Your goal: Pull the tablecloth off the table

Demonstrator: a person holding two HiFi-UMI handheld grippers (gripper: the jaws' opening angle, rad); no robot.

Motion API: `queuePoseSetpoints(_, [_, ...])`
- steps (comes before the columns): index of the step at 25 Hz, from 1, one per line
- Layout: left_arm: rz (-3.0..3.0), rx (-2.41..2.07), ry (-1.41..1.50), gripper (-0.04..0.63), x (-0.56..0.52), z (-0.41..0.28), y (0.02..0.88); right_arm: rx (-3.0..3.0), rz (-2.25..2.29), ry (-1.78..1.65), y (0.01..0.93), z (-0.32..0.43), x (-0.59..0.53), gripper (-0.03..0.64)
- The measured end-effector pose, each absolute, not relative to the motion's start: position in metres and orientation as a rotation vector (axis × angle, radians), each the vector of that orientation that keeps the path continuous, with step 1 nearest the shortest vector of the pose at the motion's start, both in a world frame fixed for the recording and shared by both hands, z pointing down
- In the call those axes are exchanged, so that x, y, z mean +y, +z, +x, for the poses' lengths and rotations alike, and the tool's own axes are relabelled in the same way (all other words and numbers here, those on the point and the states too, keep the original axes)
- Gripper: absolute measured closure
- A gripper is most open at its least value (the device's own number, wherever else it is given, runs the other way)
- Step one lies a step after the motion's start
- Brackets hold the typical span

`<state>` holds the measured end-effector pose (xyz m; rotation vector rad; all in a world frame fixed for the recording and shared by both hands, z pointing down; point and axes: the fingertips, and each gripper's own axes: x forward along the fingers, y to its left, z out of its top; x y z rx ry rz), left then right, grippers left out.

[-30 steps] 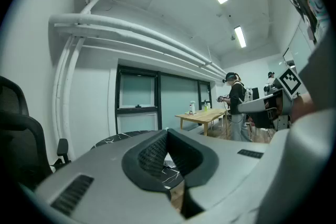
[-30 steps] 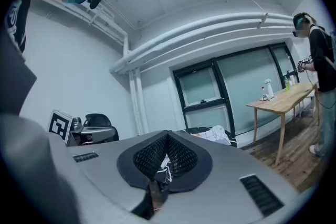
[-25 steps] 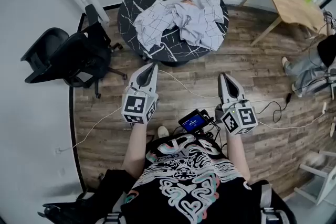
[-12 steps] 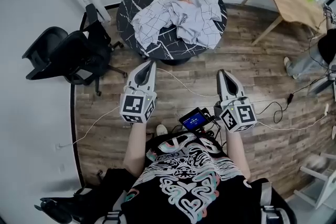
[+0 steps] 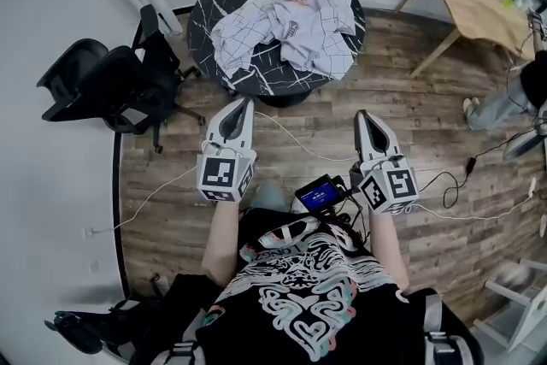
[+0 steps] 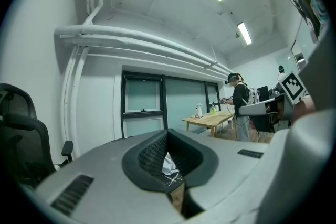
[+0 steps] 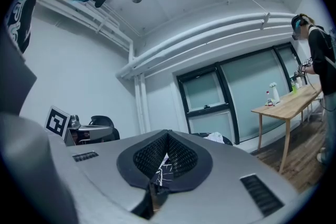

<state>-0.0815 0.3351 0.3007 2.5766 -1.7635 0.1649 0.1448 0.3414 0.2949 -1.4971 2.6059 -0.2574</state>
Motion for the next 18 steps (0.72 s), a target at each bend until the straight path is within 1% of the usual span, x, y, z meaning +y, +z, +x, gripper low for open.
queuePoseSetpoints(9, [2.550, -1.779, 0.144, 0.592, 0.317, -0.078, 0.303, 2.603, -1.470, -0.291, 0.296, 0.146, 0.326, 0.595])
queuePoseSetpoints(18, [2.572, -1.766, 0.131, 0.592, 0.256, -0.074, 0.304, 2.597, -1.502, -0.270, 0.295, 0.154, 0.274, 0.595])
